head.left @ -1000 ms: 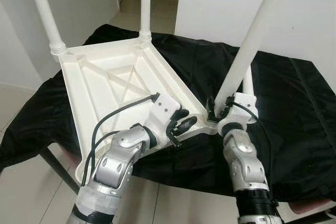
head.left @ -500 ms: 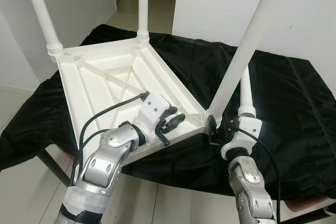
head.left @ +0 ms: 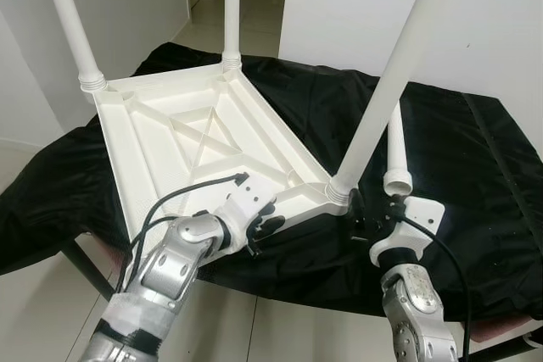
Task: Building children table
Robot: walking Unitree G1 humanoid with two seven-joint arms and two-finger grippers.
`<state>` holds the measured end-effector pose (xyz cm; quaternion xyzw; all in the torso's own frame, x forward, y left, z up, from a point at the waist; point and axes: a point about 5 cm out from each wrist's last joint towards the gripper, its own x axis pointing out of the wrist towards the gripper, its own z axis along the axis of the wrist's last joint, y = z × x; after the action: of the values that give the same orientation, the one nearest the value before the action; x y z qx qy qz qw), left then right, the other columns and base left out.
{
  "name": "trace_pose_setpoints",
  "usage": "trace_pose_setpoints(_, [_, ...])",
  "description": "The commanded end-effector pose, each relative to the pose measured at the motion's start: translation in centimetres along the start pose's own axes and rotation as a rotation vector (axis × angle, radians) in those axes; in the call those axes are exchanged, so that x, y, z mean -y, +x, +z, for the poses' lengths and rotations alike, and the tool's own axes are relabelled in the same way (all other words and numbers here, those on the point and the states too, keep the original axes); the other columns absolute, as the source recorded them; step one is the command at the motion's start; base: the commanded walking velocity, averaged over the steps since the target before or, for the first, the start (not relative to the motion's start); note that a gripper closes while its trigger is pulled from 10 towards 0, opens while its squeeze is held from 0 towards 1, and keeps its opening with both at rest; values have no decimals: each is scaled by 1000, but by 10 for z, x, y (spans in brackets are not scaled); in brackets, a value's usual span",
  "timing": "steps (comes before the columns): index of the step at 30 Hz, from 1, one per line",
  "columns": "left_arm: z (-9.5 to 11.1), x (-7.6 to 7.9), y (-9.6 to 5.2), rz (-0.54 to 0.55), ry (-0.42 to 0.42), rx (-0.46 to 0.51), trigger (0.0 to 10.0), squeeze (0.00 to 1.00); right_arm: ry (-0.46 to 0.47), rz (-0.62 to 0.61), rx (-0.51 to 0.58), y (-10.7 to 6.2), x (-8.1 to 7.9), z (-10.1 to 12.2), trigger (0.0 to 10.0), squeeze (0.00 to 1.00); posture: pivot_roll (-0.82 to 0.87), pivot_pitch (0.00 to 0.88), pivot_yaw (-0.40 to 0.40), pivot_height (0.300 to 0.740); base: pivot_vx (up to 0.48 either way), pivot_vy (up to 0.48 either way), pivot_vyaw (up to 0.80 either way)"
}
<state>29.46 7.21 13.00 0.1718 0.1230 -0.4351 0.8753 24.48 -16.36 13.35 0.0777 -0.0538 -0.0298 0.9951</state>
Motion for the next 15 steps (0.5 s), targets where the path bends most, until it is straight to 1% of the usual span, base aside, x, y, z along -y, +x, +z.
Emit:
trace_pose_setpoints(1, [-17,-11,3,150,-8,-104,10000,0,13,-9,2,1,0,2,10000,0,-58,28,-66,740,0,0,0])
trace_pose_setpoints(7, [-20,-18,7,191,-13,-134,10000,0,19,-12,7,2,-1,4,10000,0,-62,30,-65,740,0,0,0])
trace_pose_setpoints(8, [-21,-20,11,210,-26,-137,10000,0,20,-17,11,3,-1,5,10000,0,-68,36,-60,740,0,0,0])
trace_pose_setpoints(9, [-19,-20,18,234,-39,-121,10000,0,23,-24,18,4,-1,6,10000,0,-71,38,-59,740,0,0,0])
trace_pose_setpoints(10, [-19,-20,18,234,-39,-121,10000,0,23,-24,18,4,-1,6,10000,0,-71,38,-59,740,0,0,0])
trace_pose_setpoints(11, [-16,-20,23,261,-62,-96,10000,0,23,-30,22,4,-1,7,10000,0,-71,38,-59,740,0,0,0])
trace_pose_setpoints(12, [-16,-20,23,261,-62,-96,10000,0,23,-30,22,4,-1,7,10000,0,-71,38,-59,740,0,0,0])
trace_pose_setpoints(13, [-13,-20,28,282,-94,-73,10000,0,25,-33,25,5,-1,8,10000,0,-75,40,-55,740,0,0,0])
trace_pose_setpoints(15, [-2,-22,38,325,-174,12,10000,0,29,-42,30,6,-2,8,10000,0,-79,40,-51,740,0,0,0])
